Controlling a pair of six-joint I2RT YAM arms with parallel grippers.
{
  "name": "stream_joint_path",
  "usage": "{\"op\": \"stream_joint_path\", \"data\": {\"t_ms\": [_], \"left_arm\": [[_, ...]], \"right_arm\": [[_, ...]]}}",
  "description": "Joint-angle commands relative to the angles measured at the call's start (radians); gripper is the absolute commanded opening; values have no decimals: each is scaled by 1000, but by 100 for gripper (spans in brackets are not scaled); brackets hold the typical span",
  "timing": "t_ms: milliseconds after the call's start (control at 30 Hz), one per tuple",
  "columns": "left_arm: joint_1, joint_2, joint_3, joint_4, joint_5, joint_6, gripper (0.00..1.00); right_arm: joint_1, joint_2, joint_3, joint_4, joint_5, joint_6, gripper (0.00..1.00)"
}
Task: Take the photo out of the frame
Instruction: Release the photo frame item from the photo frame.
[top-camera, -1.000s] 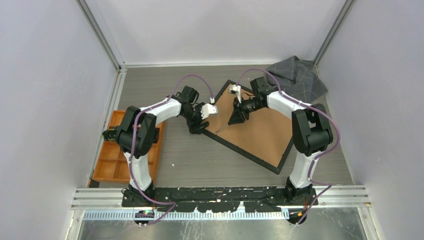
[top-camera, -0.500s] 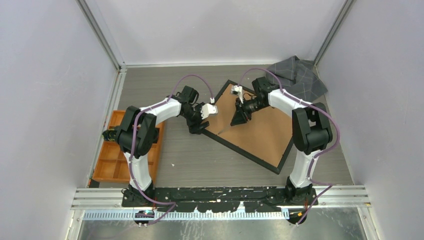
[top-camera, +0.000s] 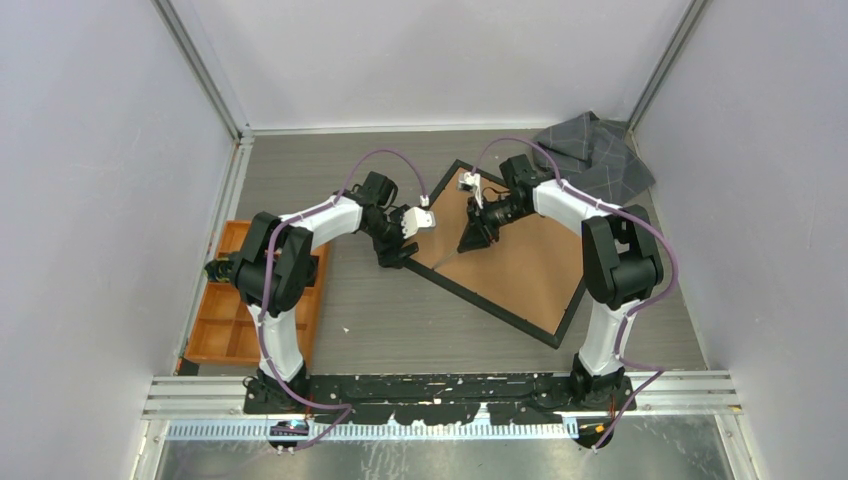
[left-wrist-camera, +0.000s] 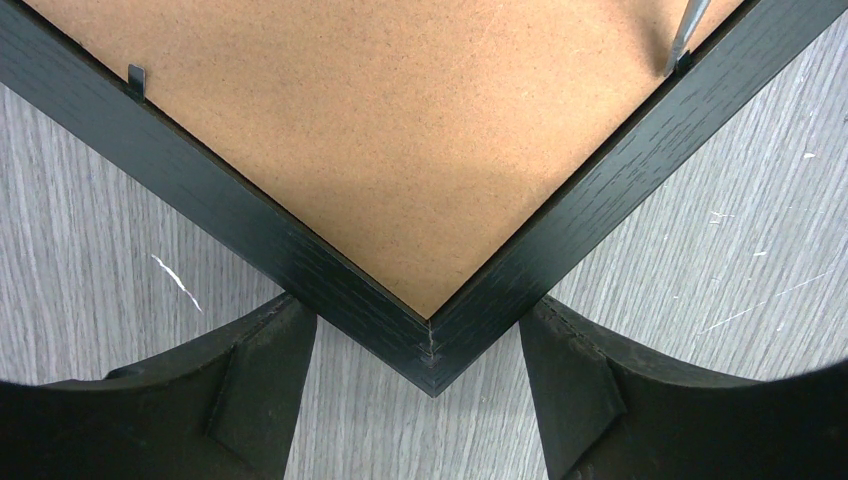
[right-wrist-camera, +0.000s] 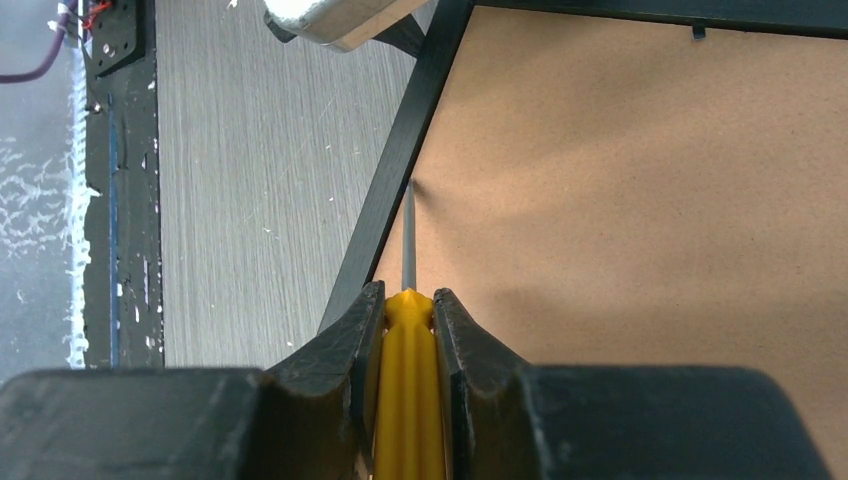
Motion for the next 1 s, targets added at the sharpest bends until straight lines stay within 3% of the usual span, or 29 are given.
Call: {"op": "stream_joint_path", "data": {"t_ms": [0,467,967], "left_arm": [[-5,-5,3,-38,43,-21,73],[-5,-2,6,-30,36,-33,72],[-5,13,18,-16,7,-67,69]], "right_arm": [[13,1,34,-88,18,-89,1],[21,-35,34,-176,14,-186,1],[165,-172,-63,-159,113,-209,1]]}}
